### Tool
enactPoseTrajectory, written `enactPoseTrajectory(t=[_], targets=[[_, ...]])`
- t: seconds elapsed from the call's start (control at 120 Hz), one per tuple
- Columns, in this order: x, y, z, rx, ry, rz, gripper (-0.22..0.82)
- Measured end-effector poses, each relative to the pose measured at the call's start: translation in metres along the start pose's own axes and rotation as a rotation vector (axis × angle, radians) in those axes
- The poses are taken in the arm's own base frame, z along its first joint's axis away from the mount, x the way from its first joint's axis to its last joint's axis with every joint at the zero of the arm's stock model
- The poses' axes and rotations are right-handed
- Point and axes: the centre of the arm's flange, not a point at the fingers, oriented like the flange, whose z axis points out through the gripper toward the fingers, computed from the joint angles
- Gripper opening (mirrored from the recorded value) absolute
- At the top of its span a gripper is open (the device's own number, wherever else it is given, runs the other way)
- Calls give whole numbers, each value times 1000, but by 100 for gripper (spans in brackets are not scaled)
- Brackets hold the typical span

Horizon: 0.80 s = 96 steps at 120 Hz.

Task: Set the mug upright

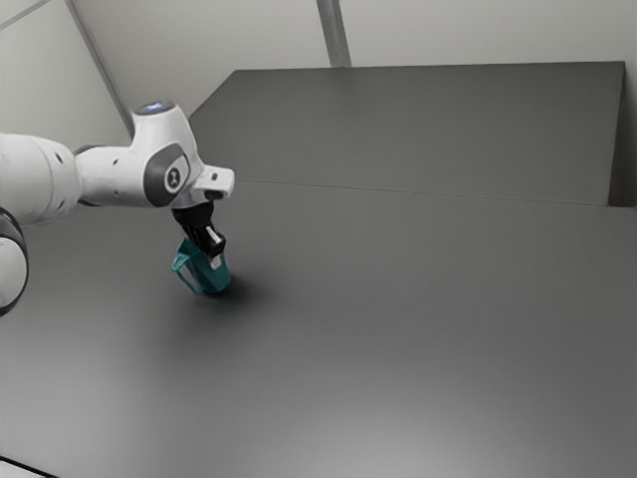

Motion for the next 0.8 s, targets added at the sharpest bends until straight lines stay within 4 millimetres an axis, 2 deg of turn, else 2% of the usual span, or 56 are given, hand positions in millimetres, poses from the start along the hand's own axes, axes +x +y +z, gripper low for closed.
enactPoseTrajectory(t=[0.108, 0.308, 0.408, 0.475, 0.575, 0.642, 0.717, 0.8], targets=[[-3, 0, 7, 8, -10, -52, -17], [-4, 0, 8, 7, -11, -131, 25], [-4, -1, 2, 10, -2, -163, 38], [-4, -4, -14, 15, 11, -184, 44], [2, -11, -65, 37, 51, -206, 50], [4, -10, -118, 54, 85, -213, 53], [8, 5, -203, 76, 142, -206, 55], [7, 35, -301, 103, 201, -182, 57]])
